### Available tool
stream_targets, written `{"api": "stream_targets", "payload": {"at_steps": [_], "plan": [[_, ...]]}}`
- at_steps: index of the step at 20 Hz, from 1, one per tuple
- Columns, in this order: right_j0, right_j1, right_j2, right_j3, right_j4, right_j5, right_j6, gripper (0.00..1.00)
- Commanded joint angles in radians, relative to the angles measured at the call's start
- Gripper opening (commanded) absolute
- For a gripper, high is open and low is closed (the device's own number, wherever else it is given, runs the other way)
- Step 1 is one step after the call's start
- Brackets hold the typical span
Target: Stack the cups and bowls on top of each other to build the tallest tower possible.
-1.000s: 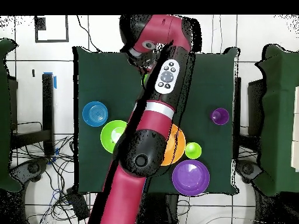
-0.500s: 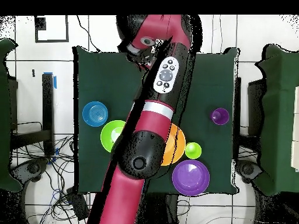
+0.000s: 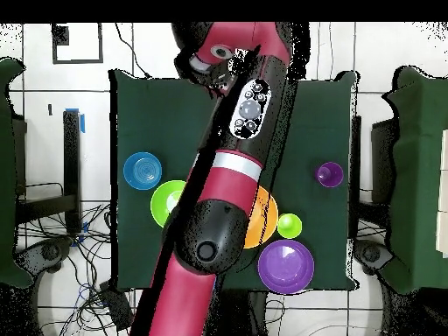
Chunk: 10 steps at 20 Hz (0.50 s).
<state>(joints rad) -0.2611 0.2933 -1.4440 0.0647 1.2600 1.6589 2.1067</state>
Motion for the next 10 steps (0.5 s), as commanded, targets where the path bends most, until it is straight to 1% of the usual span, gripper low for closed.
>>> {"api": "stream_targets", "payload": {"at_steps": [1,6,8,10], "plan": [[-0.007,-0.03,-0.041,-0.024,0.0,0.004,-0.115,1.0],[-0.02,-0.052,-0.057,-0.031,0.028,-0.016,-0.13,1.0],[-0.023,-0.067,-0.056,-0.029,0.009,-0.04,-0.146,1.0],[-0.029,-0.087,-0.055,-0.026,-0.02,-0.04,-0.166,1.0]]}}
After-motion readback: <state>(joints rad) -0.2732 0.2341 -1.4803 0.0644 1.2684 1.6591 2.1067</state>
